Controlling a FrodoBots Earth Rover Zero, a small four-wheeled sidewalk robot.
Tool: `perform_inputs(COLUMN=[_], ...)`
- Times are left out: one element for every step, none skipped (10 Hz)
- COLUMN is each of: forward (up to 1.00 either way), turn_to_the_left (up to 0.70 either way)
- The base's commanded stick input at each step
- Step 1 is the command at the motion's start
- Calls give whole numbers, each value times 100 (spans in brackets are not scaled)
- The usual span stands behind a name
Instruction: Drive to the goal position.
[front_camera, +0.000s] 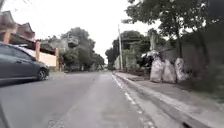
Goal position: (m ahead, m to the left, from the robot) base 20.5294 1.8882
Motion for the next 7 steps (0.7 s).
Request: perform_inputs(forward=[100, 100, 100, 100, 100, 100, 100], turn_to_the_left=[0, 0, 0, 0, 0, 0, 0])
